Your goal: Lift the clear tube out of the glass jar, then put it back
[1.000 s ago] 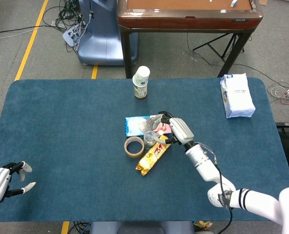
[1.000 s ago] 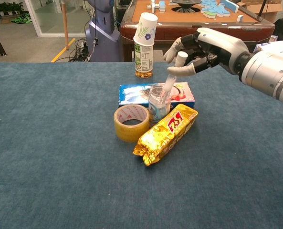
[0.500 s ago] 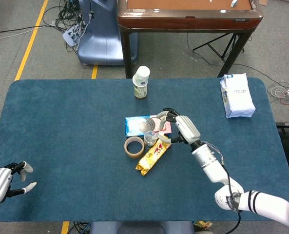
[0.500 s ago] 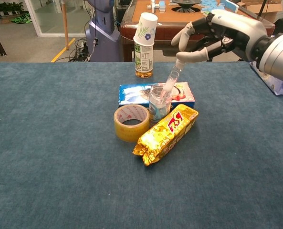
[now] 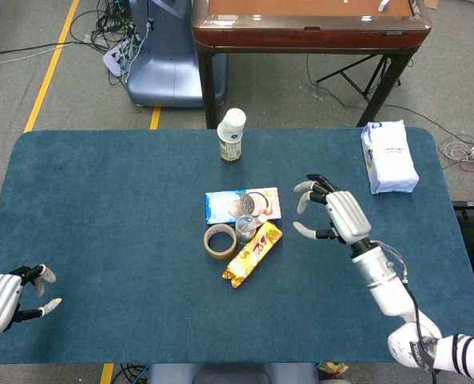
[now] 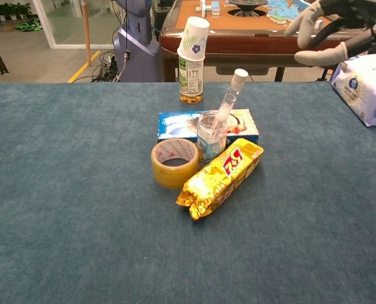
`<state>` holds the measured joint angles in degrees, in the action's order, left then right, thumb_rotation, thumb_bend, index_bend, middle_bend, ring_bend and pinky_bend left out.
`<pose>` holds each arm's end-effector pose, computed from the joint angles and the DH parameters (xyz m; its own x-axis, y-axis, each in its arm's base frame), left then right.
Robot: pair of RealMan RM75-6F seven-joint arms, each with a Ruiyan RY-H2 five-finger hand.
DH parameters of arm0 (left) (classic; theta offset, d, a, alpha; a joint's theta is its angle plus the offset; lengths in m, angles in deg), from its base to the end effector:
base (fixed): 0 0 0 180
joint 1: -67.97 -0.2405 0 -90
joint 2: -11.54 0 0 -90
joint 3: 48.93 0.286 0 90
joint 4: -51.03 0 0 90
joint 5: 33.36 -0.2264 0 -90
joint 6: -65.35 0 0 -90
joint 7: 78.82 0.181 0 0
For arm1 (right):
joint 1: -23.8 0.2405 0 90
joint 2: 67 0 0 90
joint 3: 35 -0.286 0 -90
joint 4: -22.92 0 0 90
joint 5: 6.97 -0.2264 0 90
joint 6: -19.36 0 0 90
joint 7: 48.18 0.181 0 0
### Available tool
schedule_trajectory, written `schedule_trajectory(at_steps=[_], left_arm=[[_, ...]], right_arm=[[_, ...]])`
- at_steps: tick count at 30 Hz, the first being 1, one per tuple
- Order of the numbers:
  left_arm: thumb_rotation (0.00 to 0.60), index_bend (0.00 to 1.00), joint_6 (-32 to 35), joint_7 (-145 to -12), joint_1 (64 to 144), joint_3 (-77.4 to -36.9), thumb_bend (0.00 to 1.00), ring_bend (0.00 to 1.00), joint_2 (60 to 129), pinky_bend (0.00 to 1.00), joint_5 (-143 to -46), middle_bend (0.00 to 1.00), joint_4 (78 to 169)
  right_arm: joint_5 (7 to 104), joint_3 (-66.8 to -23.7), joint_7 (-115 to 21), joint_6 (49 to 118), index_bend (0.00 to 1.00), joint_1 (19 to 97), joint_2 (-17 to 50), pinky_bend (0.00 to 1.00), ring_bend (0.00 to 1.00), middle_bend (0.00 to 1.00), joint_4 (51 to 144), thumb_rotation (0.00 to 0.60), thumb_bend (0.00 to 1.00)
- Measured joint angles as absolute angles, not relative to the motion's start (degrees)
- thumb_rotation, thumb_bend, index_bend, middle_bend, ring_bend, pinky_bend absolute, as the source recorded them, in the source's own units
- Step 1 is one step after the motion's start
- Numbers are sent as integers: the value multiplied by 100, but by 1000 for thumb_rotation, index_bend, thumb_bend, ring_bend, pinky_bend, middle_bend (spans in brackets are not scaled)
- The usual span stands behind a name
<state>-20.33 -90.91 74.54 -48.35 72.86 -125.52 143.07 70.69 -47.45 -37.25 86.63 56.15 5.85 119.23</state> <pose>-0.3307 0.2172 0.1586 0.2610 0.0618 0.9634 0.9592 -0.1292 -0.2515 -0.1774 -0.3770 0.0808 0.0076 -0.1545 0.9880 -0.9392 -0.3404 -0.0461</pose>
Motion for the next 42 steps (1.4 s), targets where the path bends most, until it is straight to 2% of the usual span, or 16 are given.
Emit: schedule_trajectory(at_steps=[7, 11, 15, 19, 28, 42], left_arm=[[600, 498, -2043, -9007, 7468, -4844, 143, 502, 7376, 696, -12583, 606, 14266], [600, 483, -2050, -8962, 7482, -4837, 143, 461, 7426, 681, -12635, 464, 14224], [600, 456, -2060, -8912, 7497, -4826, 143, 424, 7480, 609, -12694, 398, 14189], [600, 450, -2071, -8891, 7503, -4813, 144, 419, 7514, 564, -12725, 391, 14165], [600, 445, -1994, -8837, 7527, -4785, 143, 419, 7520, 563, -12705, 391, 14192], [600, 435, -1932, -8954, 7583, -4794, 143, 419, 7514, 563, -12683, 391, 14176]], right_arm=[[6919, -4480, -5224, 9426, 557, 4988, 188, 267, 137, 313, 12304, 600, 317], [6950, -4254, -5740, 9931, 557, 4563, -14, 267, 137, 313, 12431, 600, 317], [7097, -4065, -6100, 10312, 557, 4220, -114, 267, 137, 317, 12456, 600, 317], [7194, -3901, -6190, 10643, 557, 3867, -126, 267, 137, 336, 12395, 600, 317], [7286, -3727, -5805, 11245, 557, 3176, 46, 267, 137, 340, 11973, 600, 317], [7481, -3840, -5263, 11393, 557, 2849, 58, 267, 137, 344, 11690, 600, 318]])
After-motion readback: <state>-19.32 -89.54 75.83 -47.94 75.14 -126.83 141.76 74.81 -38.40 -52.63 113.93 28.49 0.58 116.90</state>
